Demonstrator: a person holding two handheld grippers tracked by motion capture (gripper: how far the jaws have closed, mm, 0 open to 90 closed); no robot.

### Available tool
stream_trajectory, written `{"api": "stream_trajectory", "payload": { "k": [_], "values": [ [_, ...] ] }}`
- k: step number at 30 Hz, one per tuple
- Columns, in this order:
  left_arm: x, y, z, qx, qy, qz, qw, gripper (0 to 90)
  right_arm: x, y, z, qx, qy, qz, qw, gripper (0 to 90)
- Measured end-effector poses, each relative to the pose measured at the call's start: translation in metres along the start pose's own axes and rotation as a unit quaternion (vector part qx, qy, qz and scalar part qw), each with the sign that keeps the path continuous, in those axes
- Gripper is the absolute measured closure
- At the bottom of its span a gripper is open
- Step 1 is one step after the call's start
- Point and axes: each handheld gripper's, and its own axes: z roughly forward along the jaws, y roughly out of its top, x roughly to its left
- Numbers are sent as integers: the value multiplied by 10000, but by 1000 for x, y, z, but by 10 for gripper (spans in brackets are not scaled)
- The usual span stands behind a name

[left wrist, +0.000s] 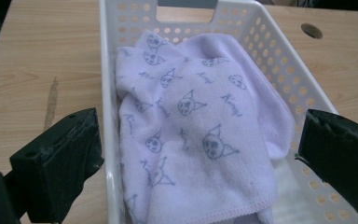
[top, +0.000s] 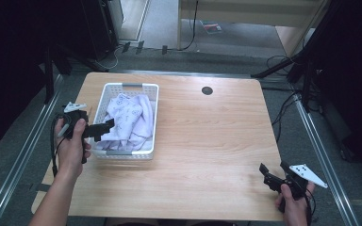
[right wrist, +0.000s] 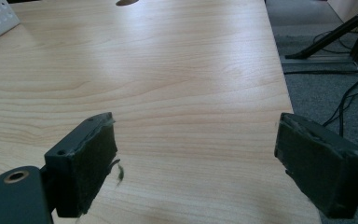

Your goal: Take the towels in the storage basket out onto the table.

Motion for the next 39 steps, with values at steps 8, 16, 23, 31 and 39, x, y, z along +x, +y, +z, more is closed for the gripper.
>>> {"api": "stream_trajectory", "payload": {
  "k": [8,16,23,31,39],
  "values": [
    [-10,22,24,529,-8,184,9984,0,0,0,0,15,33,23,10000,127],
    [-23,33,53,1216,-95,281,9921,0,-1,0,0,23,70,10,10000,127],
    [-36,37,88,1935,-11,349,9805,0,-1,0,1,37,79,12,10000,127],
    [-44,32,122,2591,284,461,9643,0,-1,0,1,39,126,19,9999,127],
    [-52,18,153,3285,791,616,9392,0,-1,1,1,73,166,-7,9998,127]
  ]
}}
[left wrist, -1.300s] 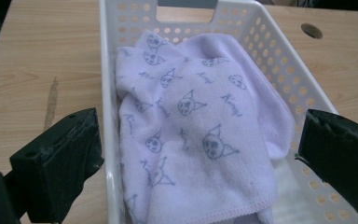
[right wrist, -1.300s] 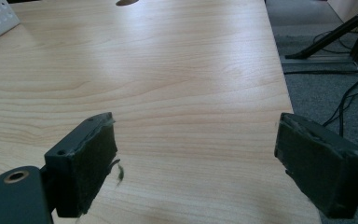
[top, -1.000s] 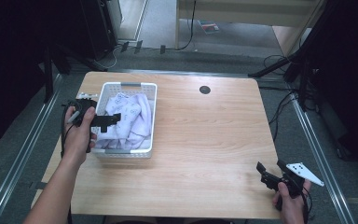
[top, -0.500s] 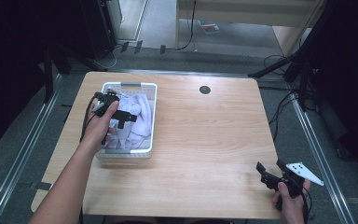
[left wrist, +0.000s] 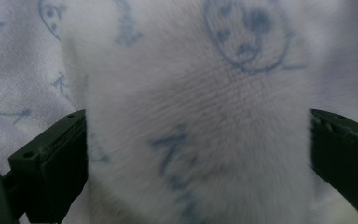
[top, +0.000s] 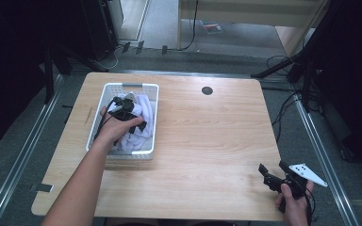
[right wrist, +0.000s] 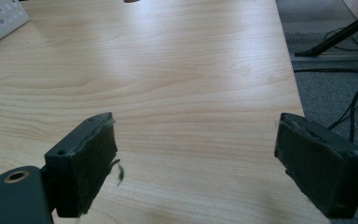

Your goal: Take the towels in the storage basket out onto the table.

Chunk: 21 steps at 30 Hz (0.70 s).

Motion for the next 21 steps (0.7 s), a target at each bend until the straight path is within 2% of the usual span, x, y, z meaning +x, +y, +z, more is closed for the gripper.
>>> {"api": "stream_trajectory", "payload": {
  "k": [1,2,5,11,14,15,18,19,20,21],
  "values": [
    [0,0,3,77,0,-23,10000,0,0,0,0,-2,1,-1,10000,128],
    [1,1,5,84,-87,-117,9999,0,0,0,0,3,2,10,10000,127],
    [5,0,8,55,-219,-137,9997,0,0,0,0,-7,2,11,10000,128],
    [4,-3,8,-29,-188,-65,9998,0,0,0,0,9,10,-11,10000,128],
    [4,-3,7,37,-171,-19,9998,2,0,0,0,14,-2,-17,10000,129],
    [4,-3,4,107,-179,7,9998,56,0,0,1,18,-11,-6,10000,130],
    [4,-3,1,99,-189,35,9998,211,0,0,0,7,-19,50,10000,129],
    [5,-4,-1,99,-209,29,9997,211,0,0,0,7,-19,50,10000,129],
    [8,-4,-4,93,-258,-7,9996,344,-1,0,0,-1,-11,59,10000,130],
    [8,-4,-4,93,-258,-7,9996,387,-1,0,0,-1,-11,59,10000,130]
  ]
}}
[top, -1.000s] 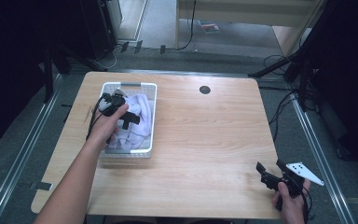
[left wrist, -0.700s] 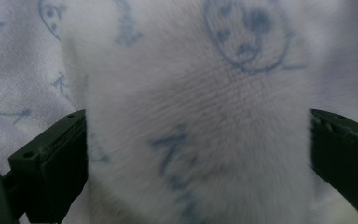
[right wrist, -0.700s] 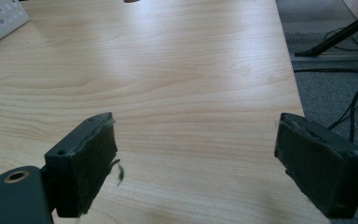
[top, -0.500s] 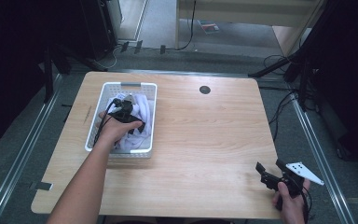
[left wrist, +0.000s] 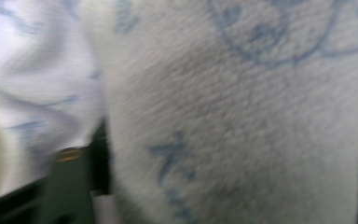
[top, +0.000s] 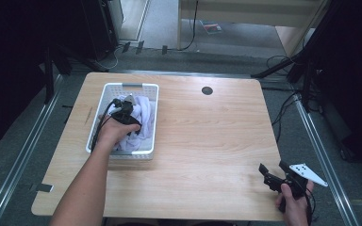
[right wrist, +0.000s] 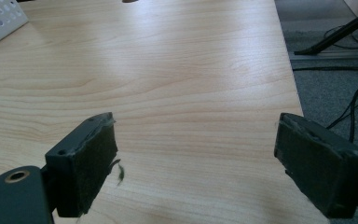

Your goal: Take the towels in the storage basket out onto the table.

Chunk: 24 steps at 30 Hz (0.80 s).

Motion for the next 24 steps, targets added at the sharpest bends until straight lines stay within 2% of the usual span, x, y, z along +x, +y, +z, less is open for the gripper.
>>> {"api": "stream_trajectory", "payload": {
  "k": [1,3,6,8,14,15,24],
  "values": [
    [1,-1,-1,-15,-15,7,10000,387,0,0,0,2,4,3,10000,129],
    [0,-2,-2,-21,-54,-31,10000,494,0,0,0,10,1,-16,10000,130],
    [0,-1,-3,26,-101,-90,9999,538,0,0,0,10,2,-3,10000,129],
    [2,-1,-4,52,-146,-38,9999,559,0,0,0,7,8,4,10000,130],
    [8,0,-12,95,-225,-43,9997,569,-1,0,0,11,-2,30,10000,129],
    [11,1,-17,18,-214,-128,9997,569,-1,0,0,13,5,32,10000,129],
    [24,3,-53,-169,-277,-252,9992,567,-1,0,0,36,2,25,10000,129]
  ]
}}
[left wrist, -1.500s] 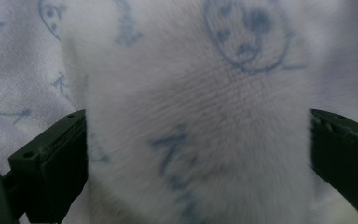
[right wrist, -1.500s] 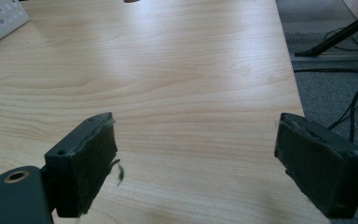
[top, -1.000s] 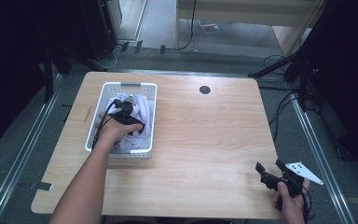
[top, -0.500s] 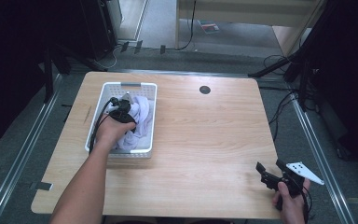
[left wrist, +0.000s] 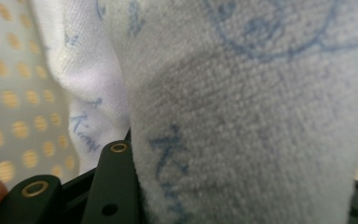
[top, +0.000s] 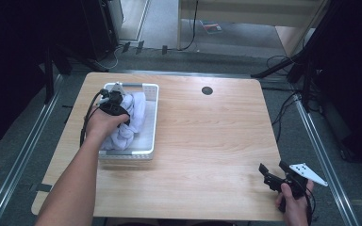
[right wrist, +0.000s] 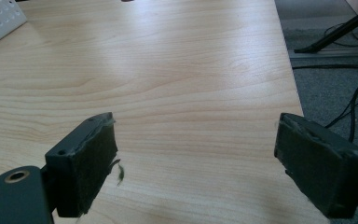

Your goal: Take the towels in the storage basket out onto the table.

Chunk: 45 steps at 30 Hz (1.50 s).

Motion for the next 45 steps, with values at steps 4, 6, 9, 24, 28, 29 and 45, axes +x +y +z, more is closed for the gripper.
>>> {"api": "stream_trajectory", "payload": {
  "k": [4,6,9,24,28,29,45],
  "values": [
    [1,5,-19,-90,-16,6,10000,566,0,0,0,0,-9,1,10000,129],
    [0,8,-29,-155,38,-7,9999,566,0,0,0,6,-10,8,10000,129],
    [-2,13,-46,-242,60,11,9997,566,0,0,0,11,-7,2,10000,129],
    [-31,33,-85,-446,192,270,9985,557,0,0,0,4,-7,-3,10000,129],
    [-40,38,-90,-440,214,353,9982,555,0,0,0,4,-3,-7,10000,129],
    [-44,39,-92,-470,204,375,9980,555,0,0,0,2,0,-8,10000,129],
    [-104,56,-86,-440,123,768,9960,548,1,0,1,-13,-23,-16,10000,129]
  ]
}}
